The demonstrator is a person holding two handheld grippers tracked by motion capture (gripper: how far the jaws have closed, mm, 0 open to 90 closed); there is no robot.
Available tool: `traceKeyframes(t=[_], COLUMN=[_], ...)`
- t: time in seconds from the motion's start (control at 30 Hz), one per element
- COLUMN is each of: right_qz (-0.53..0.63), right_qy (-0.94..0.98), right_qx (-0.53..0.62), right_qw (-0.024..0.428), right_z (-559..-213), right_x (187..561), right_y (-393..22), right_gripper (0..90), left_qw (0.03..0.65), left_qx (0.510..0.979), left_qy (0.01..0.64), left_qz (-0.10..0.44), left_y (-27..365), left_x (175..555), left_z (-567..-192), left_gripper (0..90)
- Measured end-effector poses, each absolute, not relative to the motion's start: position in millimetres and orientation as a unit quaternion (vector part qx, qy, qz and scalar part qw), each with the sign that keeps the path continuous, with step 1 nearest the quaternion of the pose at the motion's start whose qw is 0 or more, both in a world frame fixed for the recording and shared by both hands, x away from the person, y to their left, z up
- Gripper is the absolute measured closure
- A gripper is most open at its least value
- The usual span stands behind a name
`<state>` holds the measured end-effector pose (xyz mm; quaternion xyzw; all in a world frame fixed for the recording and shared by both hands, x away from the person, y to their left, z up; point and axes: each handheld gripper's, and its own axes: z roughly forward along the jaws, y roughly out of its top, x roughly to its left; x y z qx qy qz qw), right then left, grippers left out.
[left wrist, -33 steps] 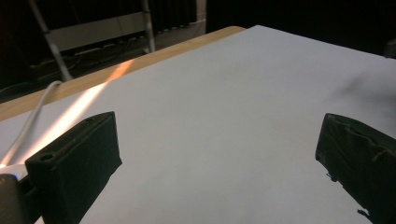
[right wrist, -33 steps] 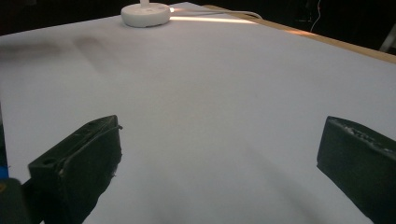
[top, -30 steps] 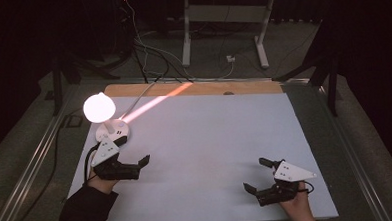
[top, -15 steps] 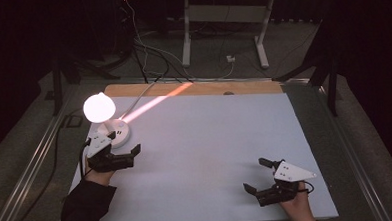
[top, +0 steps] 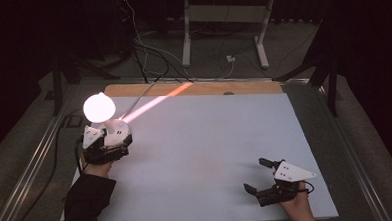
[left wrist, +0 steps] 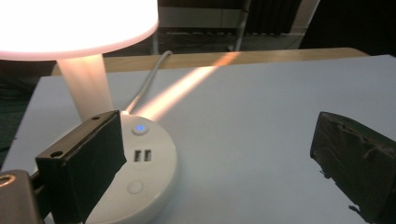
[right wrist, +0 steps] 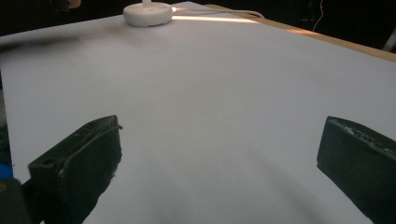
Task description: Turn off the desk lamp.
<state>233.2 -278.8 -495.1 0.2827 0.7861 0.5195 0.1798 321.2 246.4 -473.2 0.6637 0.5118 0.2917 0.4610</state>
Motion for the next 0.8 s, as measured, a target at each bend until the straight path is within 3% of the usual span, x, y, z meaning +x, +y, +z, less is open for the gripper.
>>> traceKeyframes(t=[0.1, 0.27, 0.37, 0.47, 0.57, 0.67, 0.77, 0.8], right_qz=[0.52, 0.52, 0.519, 0.519, 0.518, 0.519, 0.518, 0.518], right_qy=[0.786, 0.786, 0.787, 0.786, 0.788, 0.787, 0.788, 0.788], right_qx=[0.284, 0.283, 0.284, 0.283, 0.284, 0.283, 0.283, 0.283], right_qw=[0.178, 0.179, 0.178, 0.177, 0.176, 0.176, 0.176, 0.176], right_z=[-495, -495, -495, -495, -496, -496, -496, -496], right_x=[234, 234, 233, 234, 233, 234, 234, 234], right_y=[-279, -279, -279, -279, -279, -279, -279, -279], right_gripper=[0.0, 0.0, 0.0, 0.0, 0.0, 0.0, 0.0, 0.0], left_qw=[0.453, 0.433, 0.42, 0.411, 0.401, 0.393, 0.385, 0.381], left_qx=[0.664, 0.664, 0.66, 0.657, 0.658, 0.658, 0.659, 0.66], left_qy=[0.515, 0.531, 0.544, 0.55, 0.556, 0.561, 0.562, 0.563], left_qz=[0.296, 0.3, 0.304, 0.312, 0.31, 0.312, 0.319, 0.321], left_y=[247, 249, 250, 252, 252, 252, 252, 252], left_x=[324, 329, 331, 333, 336, 337, 338, 338], left_z=[-475, -479, -480, -483, -486, -489, -491, -492], left_gripper=[3.9, 12.2, 23.5, 29.1, 42.8, 48.6, 61.4, 61.4])
